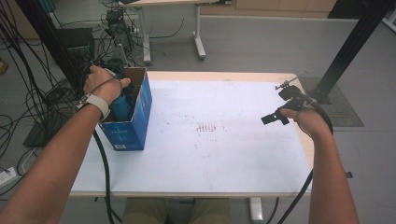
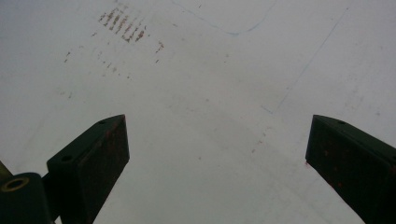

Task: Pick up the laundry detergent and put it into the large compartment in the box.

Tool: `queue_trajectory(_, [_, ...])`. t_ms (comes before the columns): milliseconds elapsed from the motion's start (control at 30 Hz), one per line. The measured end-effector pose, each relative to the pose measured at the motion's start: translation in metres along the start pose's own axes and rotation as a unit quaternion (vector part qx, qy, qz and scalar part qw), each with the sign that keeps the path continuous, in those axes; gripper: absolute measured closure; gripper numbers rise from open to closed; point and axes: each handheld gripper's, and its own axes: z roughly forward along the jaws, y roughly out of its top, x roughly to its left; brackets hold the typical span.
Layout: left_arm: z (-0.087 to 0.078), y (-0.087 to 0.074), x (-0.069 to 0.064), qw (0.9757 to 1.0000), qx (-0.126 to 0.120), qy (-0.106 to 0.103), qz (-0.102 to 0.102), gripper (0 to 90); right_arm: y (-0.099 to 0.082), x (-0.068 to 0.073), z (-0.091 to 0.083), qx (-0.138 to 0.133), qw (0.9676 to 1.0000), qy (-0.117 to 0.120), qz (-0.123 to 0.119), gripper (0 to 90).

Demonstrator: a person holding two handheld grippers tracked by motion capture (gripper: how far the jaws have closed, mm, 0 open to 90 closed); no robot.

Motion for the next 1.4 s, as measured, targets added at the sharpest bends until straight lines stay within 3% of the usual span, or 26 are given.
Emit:
queue_trajectory(733, [0.024, 0.0, -0.004, 0.9998, 0.007, 0.003, 0.017, 38.6, -0.007, -0.002, 0.004, 0.002, 1.0, 0.002, 0.008, 5.8])
queue_trajectory(1400, [0.035, 0.001, -0.004, 0.9998, 0.011, 0.004, 0.018, 38.6, -0.011, -0.004, 0.007, 0.004, 0.9999, 0.004, 0.013, 5.8])
